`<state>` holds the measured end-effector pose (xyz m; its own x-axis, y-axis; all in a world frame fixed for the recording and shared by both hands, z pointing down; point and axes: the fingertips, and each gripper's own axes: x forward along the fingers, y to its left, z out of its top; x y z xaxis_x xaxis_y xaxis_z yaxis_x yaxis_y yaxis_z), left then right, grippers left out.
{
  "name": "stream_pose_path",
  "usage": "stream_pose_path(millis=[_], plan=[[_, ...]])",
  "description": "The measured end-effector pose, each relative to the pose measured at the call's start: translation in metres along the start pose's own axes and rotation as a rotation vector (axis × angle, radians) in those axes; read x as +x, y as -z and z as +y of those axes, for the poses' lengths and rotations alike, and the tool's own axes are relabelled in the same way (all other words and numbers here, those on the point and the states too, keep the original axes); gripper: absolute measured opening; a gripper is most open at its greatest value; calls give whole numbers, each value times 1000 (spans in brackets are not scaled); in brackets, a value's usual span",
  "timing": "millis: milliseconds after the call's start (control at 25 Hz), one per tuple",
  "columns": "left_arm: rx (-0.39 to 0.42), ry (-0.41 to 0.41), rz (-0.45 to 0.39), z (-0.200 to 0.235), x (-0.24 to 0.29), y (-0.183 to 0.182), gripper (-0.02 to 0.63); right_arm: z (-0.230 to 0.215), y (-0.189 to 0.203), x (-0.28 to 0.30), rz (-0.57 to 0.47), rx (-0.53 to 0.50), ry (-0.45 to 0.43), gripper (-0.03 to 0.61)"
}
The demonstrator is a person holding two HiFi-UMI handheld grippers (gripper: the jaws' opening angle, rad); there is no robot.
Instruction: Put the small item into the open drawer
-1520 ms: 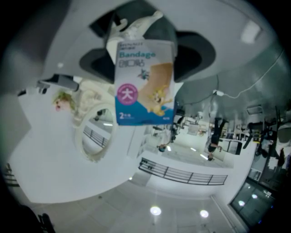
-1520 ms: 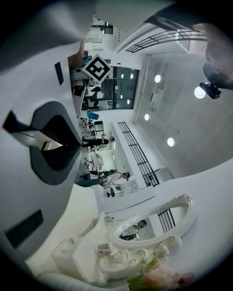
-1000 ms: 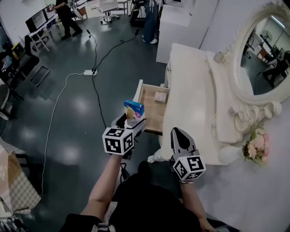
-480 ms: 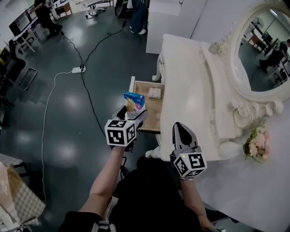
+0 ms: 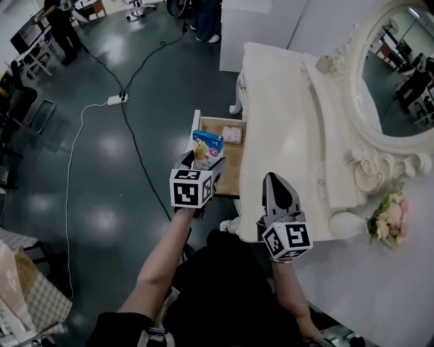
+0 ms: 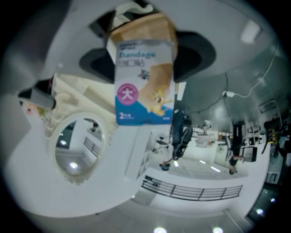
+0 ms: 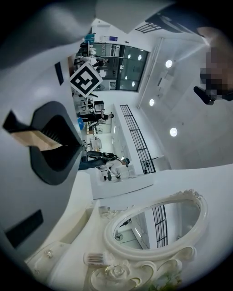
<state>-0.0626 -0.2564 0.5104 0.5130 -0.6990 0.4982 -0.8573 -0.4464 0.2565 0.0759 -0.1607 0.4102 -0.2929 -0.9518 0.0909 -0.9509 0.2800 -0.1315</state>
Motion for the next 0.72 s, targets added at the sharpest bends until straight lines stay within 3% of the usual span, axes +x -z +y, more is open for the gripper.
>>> stream_pose_path(millis=[360,720], plan=[[17,-35,125,-4,50,24,409,-33,-2,10,-2,22,10,5],[-49,-89,279,6,100,55,409,-64,10,21,31,60,12,5]])
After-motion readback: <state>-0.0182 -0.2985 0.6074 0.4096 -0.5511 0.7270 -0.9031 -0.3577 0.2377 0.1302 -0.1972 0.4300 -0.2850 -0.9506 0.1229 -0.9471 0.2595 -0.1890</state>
